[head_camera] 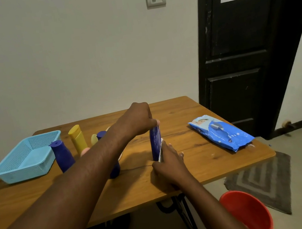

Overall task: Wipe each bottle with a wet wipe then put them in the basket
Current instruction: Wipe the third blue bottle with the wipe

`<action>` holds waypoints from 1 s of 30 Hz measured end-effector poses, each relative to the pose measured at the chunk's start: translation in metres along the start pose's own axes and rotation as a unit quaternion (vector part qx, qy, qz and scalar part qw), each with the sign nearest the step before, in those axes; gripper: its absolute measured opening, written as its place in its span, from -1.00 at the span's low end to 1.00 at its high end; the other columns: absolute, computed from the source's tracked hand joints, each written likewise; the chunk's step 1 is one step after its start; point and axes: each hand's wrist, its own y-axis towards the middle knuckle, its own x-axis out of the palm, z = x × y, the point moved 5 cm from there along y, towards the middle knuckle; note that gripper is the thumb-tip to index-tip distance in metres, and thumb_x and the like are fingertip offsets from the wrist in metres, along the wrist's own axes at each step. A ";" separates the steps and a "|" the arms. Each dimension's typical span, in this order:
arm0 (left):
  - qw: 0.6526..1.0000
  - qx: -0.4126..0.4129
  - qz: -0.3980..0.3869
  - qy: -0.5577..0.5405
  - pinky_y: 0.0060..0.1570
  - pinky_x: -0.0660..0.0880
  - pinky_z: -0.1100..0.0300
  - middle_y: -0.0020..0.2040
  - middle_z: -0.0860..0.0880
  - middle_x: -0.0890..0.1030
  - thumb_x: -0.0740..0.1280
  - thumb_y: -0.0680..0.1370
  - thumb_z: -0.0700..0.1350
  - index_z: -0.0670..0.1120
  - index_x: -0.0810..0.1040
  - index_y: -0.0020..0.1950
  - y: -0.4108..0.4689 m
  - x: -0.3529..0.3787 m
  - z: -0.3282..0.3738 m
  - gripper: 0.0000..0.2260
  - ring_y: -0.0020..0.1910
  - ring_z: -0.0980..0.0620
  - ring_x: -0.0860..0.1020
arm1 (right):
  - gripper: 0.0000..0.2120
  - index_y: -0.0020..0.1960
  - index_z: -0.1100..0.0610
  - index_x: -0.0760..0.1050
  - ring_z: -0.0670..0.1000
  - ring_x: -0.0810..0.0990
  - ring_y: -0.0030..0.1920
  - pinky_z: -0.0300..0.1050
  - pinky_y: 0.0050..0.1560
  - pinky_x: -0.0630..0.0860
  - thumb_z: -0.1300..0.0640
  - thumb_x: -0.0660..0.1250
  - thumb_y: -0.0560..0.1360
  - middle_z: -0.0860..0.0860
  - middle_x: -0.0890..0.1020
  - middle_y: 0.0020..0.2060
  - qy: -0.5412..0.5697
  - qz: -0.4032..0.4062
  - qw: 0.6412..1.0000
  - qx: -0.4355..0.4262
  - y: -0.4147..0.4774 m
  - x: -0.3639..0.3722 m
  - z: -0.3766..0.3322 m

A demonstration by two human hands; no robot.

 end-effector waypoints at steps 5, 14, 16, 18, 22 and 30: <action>1.000 -0.015 0.013 0.011 -0.24 0.48 0.20 -0.15 -0.06 0.67 0.45 0.53 0.03 -0.19 0.69 0.04 0.000 -0.001 -0.002 -0.72 -0.26 0.06 0.58 | -0.40 0.55 0.07 0.26 0.08 0.06 0.64 0.32 0.57 -0.20 0.06 0.34 0.55 0.04 0.34 0.56 -0.023 0.005 1.000 -0.012 0.006 -0.005 0.003; 0.998 -0.035 0.047 -0.002 -0.34 0.43 0.23 -0.26 -0.03 0.60 0.44 0.52 0.02 -0.18 0.65 -0.05 -0.005 0.002 -0.004 -0.75 -0.34 0.05 0.54 | -0.36 0.67 0.15 0.00 0.00 -0.05 0.66 0.18 0.59 -0.28 0.11 0.17 0.66 0.06 0.10 0.66 -0.026 0.030 0.999 -0.022 -0.029 0.017 -0.006; 0.998 -0.038 0.045 -0.005 -0.33 0.47 0.22 -0.25 -0.04 0.62 0.42 0.53 0.02 -0.18 0.66 -0.05 -0.006 0.002 -0.006 -0.74 -0.33 0.04 0.57 | -0.40 0.65 0.13 0.04 0.02 -0.02 0.66 0.20 0.60 -0.23 0.15 0.16 0.67 0.05 0.16 0.64 -0.026 0.033 0.999 -0.016 -0.019 0.011 -0.003; 0.998 -0.036 0.041 -0.009 -0.35 0.45 0.23 -0.27 -0.04 0.61 0.41 0.53 0.02 -0.18 0.66 -0.06 -0.007 0.002 -0.007 -0.74 -0.35 0.05 0.55 | -0.45 0.62 0.09 0.17 0.05 0.03 0.65 0.26 0.60 -0.19 0.19 0.17 0.65 0.05 0.29 0.59 -0.034 0.033 0.999 -0.016 -0.004 0.003 0.002; 0.998 -0.040 0.043 -0.007 -0.38 0.37 0.24 -0.31 -0.03 0.58 0.40 0.54 0.03 -0.16 0.62 -0.09 -0.010 0.002 -0.007 -0.76 -0.39 0.07 0.49 | -0.61 0.39 0.01 0.44 0.05 0.27 0.57 0.32 0.57 -0.13 0.24 0.19 0.60 -0.01 0.56 0.35 0.002 0.001 1.000 -0.019 0.014 -0.003 0.007; 0.998 -0.037 0.041 -0.029 -0.34 0.47 0.22 -0.29 -0.04 0.62 0.41 0.54 0.04 -0.15 0.64 -0.09 -0.011 0.001 -0.014 -0.75 -0.36 0.06 0.55 | -0.76 0.24 -0.03 0.65 -0.30 0.61 0.10 -0.45 0.00 0.50 0.13 0.35 0.62 -0.20 0.70 0.09 0.185 0.154 0.969 -0.059 -0.022 -0.007 0.010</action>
